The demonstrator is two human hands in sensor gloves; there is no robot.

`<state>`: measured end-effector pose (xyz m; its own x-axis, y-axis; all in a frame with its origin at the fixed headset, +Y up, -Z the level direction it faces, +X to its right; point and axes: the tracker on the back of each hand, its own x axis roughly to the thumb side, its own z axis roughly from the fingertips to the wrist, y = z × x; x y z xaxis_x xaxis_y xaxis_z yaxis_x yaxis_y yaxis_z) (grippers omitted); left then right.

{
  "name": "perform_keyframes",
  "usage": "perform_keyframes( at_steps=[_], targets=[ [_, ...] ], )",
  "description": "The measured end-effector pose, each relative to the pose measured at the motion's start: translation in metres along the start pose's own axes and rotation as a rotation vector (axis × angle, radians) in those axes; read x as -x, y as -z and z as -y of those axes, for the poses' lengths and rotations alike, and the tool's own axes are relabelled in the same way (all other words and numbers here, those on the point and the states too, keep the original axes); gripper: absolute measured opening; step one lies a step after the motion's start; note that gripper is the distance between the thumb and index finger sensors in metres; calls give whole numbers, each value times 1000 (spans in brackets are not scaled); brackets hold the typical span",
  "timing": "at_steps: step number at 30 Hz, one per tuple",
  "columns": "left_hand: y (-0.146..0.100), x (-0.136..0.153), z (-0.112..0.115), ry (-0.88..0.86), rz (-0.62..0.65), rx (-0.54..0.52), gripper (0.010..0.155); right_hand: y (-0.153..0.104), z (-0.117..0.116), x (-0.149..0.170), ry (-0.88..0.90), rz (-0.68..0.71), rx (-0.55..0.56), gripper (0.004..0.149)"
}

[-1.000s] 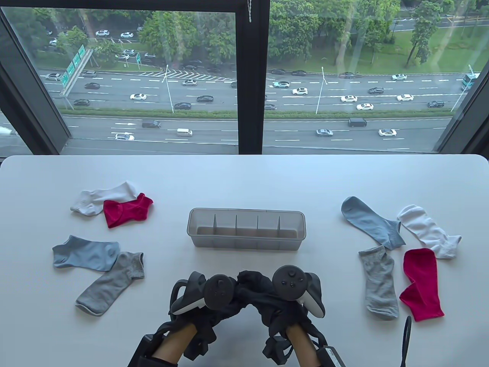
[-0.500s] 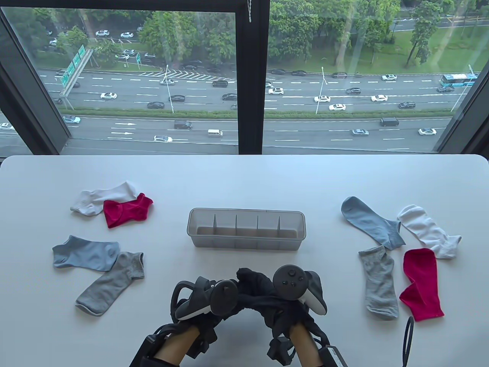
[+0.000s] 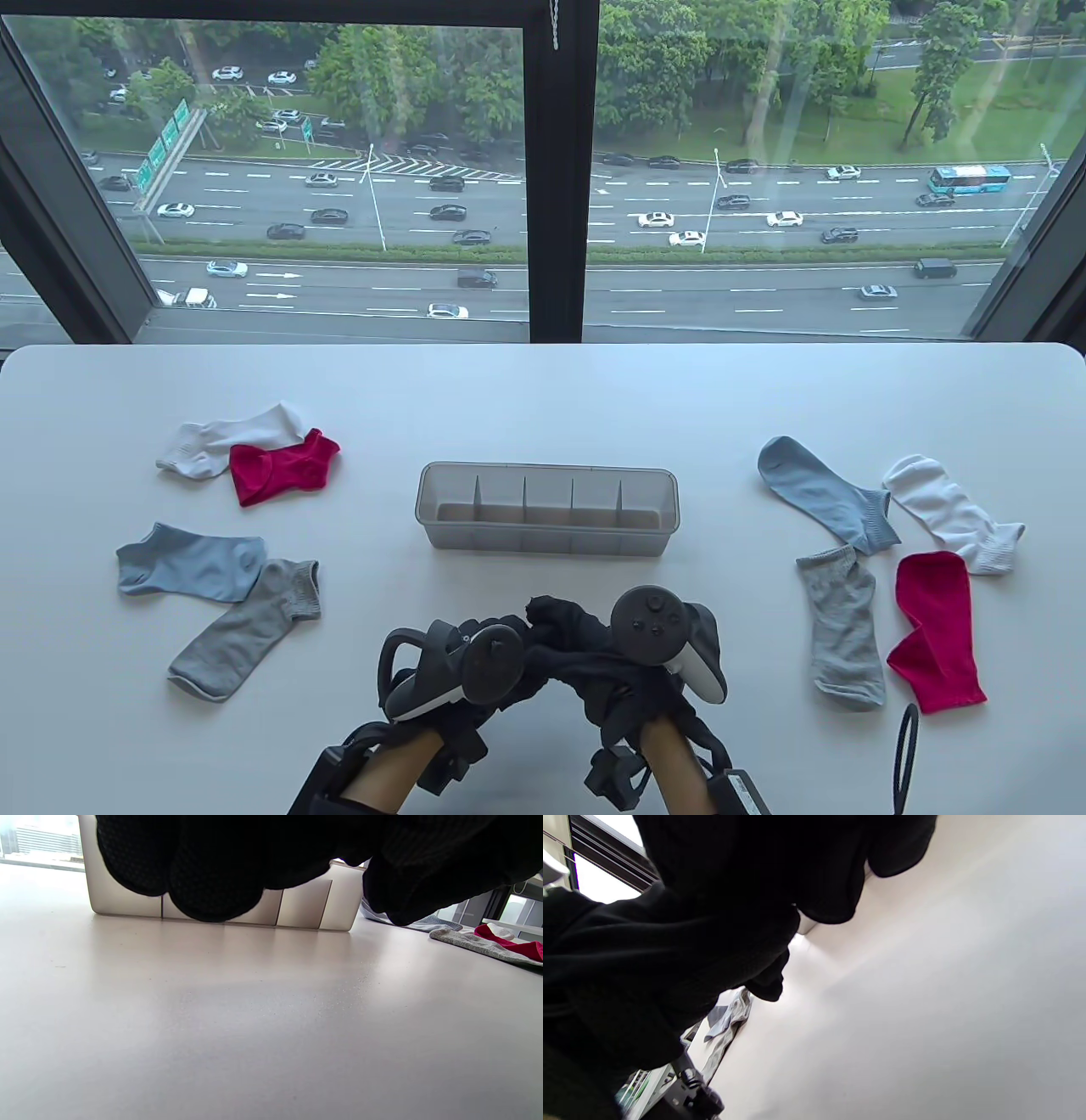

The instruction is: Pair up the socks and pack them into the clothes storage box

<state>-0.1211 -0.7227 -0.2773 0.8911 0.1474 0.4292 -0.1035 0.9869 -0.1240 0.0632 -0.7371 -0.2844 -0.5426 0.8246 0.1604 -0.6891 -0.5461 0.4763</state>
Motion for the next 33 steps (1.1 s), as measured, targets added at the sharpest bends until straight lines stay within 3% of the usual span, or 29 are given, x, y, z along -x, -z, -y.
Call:
perform_keyframes(
  at_steps=[2,4,7,9,11,14,15,19,22,25,28,33],
  targets=[
    [1,2,1,-39,31,41,55,0,2,1,-37,-2,32,61],
    [1,3,0,-70,16,17,57,0,4,0,-51,-9,72,58],
    [3,3,-4,-132,22,93,84,-5,10,0,-66,-39,192,57],
    [-1,4,-8,-164,29,81,92,-9,16,5,-63,-61,283,56],
    [-8,7,-19,-151,10,-49,84,-13,23,9,-40,-77,347,55],
    [-18,15,-43,-160,-71,-313,52,-16,30,14,-40,-109,413,55],
    [-19,17,-46,-187,-70,-333,44,-16,30,14,-28,-115,420,55],
    [-18,11,-40,-278,6,-297,39,-15,25,9,-35,-94,391,55],
    [-13,-1,-31,-178,26,-211,55,-15,18,1,-25,-89,376,55],
    [-14,-7,-27,-168,-3,-214,64,-16,17,-4,-58,-76,389,54],
    [-17,-8,-30,-172,-87,-302,51,-16,11,-12,-33,-76,389,53],
    [-21,-15,-33,-154,-121,-298,42,-16,8,-16,-98,-69,406,53]
  ],
)
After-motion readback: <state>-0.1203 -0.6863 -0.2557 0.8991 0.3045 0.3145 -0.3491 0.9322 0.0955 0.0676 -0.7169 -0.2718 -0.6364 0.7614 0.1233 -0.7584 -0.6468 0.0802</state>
